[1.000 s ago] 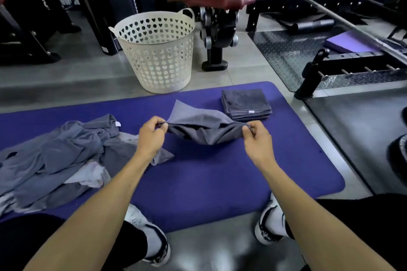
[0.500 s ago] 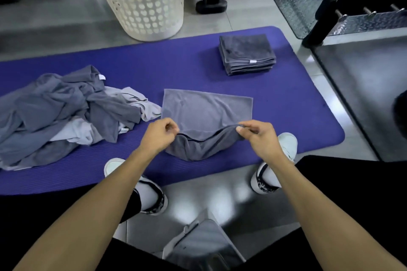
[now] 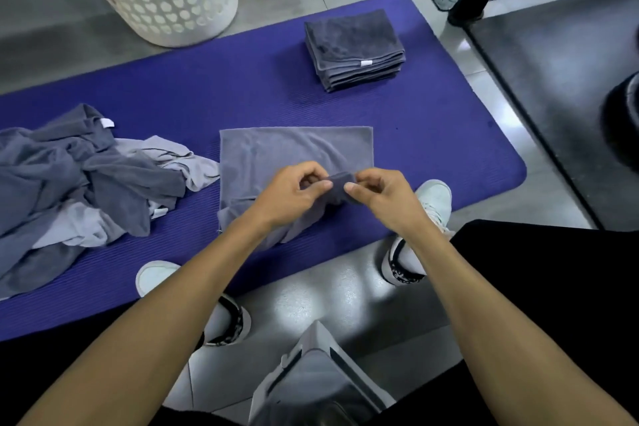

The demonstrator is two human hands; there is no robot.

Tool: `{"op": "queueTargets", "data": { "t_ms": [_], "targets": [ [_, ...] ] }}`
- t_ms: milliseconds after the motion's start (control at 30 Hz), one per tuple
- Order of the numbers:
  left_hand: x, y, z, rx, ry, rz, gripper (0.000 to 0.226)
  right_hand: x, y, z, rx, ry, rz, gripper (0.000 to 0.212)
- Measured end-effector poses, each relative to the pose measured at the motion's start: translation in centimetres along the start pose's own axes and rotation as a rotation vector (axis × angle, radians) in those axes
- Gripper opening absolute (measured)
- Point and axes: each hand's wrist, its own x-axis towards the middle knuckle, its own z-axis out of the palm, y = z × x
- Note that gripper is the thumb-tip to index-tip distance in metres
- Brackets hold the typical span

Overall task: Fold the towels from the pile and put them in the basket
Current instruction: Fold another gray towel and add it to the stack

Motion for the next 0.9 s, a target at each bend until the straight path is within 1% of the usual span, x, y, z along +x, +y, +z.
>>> {"op": "queueTargets", "data": {
  "t_ms": [100,167,200,267,300,400,600,700,767,900],
  "targets": [
    [1.1,0.1,-0.8,-0.048,0.052,-0.011,0.01,1.6,1.9,0.1,-0.053,-0.093,0.055,0.009],
    [2.6,0.1,-1.4,-0.047,0.048,-0.021,0.008,2.9,3.7,0.1,-0.102,-0.131,0.09,0.005],
    [3.5,-0.1,-1.7,-0.045,0.035,-0.03,0.008,3.3,4.4,0.0,-0.111,-0.126,0.124,0.012],
    [5.7,-0.9,-2.0,-0.03,0.015,-0.047,0.016,4.0,5.8,-0.3,-0.095,-0.082,0.194,0.024],
    [7.1,-1.4,-1.9,-0.013,0.013,-0.058,0.019,4.4,6.4,-0.5,-0.096,-0.054,0.217,0.026],
    [11.8,-3.4,-0.9,0.06,0.011,-0.098,0.02,5.3,8.6,-1.0,-0.114,-0.011,0.26,0.024],
    [21.8,-6.8,3.8,0.27,-0.037,-0.143,0.005,6.6,12.6,-0.6,-0.077,0.123,0.439,0.02],
    [25.8,-7.9,5.4,0.357,-0.035,-0.15,0.009,6.9,14.0,0.3,-0.069,0.2,0.503,0.016],
    [27.8,-8.8,6.3,0.396,-0.052,-0.158,0.008,7.3,14.7,0.8,-0.062,0.26,0.522,0.014],
    [29.9,-11.1,8.2,0.435,-0.08,-0.169,0.012,7.8,15.9,1.5,-0.061,0.36,0.561,0.019]
  ]
}}
